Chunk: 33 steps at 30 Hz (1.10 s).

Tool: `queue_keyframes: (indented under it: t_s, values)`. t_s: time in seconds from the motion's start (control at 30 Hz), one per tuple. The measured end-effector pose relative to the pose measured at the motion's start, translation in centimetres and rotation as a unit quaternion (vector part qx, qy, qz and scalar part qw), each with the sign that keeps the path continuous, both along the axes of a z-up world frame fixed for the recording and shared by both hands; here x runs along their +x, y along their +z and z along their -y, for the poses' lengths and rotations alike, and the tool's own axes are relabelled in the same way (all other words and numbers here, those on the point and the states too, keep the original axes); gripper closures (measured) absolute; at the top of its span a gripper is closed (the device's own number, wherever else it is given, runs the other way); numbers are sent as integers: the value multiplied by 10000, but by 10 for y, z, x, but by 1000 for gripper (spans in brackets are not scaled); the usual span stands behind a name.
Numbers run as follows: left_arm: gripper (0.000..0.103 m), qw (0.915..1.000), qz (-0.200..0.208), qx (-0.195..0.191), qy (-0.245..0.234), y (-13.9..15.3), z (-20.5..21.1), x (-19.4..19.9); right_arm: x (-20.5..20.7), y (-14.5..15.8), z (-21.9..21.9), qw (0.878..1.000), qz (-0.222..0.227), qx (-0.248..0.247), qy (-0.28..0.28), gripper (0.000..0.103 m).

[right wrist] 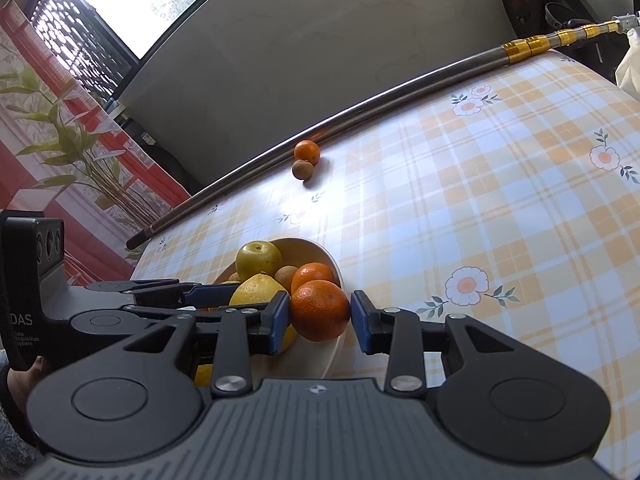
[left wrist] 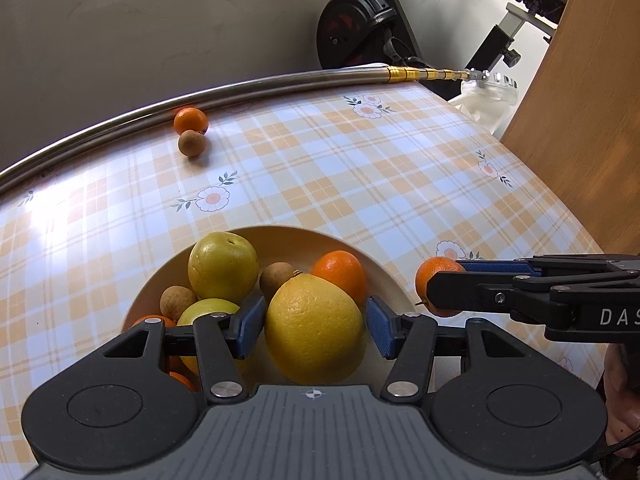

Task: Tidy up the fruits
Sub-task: 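Lower lemon into the plate and open left gripper while right holds tangerine, then lower tangerine into the plate and open right gripper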

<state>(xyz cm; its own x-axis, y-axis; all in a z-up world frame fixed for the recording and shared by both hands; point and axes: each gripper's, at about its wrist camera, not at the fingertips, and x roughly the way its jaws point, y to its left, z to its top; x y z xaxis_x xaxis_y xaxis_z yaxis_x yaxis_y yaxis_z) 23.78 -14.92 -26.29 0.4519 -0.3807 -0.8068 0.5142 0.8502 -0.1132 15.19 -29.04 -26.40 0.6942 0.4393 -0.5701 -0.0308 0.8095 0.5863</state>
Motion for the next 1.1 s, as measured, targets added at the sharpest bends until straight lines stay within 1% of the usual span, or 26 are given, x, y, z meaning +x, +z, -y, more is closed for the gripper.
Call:
queue_keyframes:
  t_s: [0.03, 0.13, 0.27, 0.37, 0.47, 0.53, 0.6, 0.7, 0.87, 1.1]
  values:
    - [44, 10000, 3, -59, 23, 3, -2, 0, 0, 1, -1, 10000, 2, -15, 8, 67]
    - [45, 9991, 63, -400, 96, 17, -15, -3, 1, 5, -5, 9999, 25, -77, 71, 67]
    - [45, 9956, 376, -723, 454, 39, -44, -12, 6, 11, -15, 9995, 55, -199, 252, 67]
    - [45, 9891, 583, -957, 955, 53, -76, -18, 13, 18, -30, 9981, 106, -363, 491, 67]
    - [45, 9777, 783, -1173, 1554, 64, -112, -23, 22, 24, -51, 9952, 173, -539, 798, 67]
    - [45, 9697, 925, -1215, 1906, 70, -131, -27, 28, 26, -66, 9928, 171, -662, 988, 67]
    - [45, 9634, 1063, -1200, 2149, 75, -145, -30, 34, 27, -81, 9898, 159, -740, 1210, 67]
    - [45, 9575, 1210, -1172, 2343, 81, -158, -34, 41, 28, -104, 9851, 132, -862, 1482, 67]
    - [45, 9538, 1384, -1066, 2444, 87, -165, -38, 49, 24, -126, 9807, 35, -1017, 1671, 67]
    - [45, 9502, 1426, -1197, 2498, 86, -177, -42, 54, 26, -134, 9799, -91, -1106, 1658, 65]
